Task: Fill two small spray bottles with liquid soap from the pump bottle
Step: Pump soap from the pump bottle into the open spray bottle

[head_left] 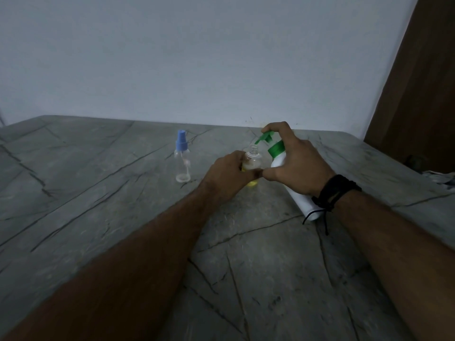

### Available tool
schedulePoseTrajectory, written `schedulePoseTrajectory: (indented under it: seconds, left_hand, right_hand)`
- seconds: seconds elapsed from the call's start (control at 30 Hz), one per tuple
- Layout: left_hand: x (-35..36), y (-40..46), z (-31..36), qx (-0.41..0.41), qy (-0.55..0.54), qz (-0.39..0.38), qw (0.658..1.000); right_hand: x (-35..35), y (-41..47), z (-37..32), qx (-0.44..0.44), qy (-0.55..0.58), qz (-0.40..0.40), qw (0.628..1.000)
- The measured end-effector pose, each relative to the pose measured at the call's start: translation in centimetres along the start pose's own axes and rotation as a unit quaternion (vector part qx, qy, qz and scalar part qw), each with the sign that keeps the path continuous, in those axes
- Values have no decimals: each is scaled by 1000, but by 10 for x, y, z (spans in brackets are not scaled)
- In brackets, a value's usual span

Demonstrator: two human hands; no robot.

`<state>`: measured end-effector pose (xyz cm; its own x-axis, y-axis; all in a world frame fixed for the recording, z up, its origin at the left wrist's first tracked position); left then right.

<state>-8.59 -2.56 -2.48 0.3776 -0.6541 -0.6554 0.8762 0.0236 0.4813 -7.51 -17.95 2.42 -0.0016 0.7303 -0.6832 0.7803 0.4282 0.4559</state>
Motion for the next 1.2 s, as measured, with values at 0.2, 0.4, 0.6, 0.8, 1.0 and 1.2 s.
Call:
schedulePoseTrajectory:
  seconds: [0.2, 0.4, 0.6, 0.8, 1.0, 1.2]
  left_hand:
    - [0, 0, -1, -4, 5, -3, 1000]
    - [1, 1, -1, -1, 3, -4, 1000]
    - [0, 0, 0, 0, 3, -5, 1000]
    - [0, 0, 0, 0, -1, -4, 1000]
    - [1, 0, 1, 3, 0, -7, 1000]
    - [2, 1, 0, -2, 4, -9, 1000]
  right_hand:
    - [-1, 0, 0, 2, 3, 1, 1000]
    - [1, 0, -2, -8, 2, -5, 1000]
    - [2, 3, 0, -1, 0, -8, 1000]
    - [3, 3, -1, -8, 1, -9, 1000]
    - [2, 3, -1, -5, -2, -7, 1000]
    - [3, 4, -1, -6, 0, -6, 1000]
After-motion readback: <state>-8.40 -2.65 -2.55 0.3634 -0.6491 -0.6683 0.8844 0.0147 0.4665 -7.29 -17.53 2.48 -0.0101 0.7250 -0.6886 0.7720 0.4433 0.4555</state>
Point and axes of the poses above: each hand's wrist, its own y-axis towards the middle knuckle, its own x-axis out of the palm, z = x × y, the point moved 6 cm from there along y, towards the middle knuckle, and after that the axes turned 10 degrees about x, right-handed, at the moved point
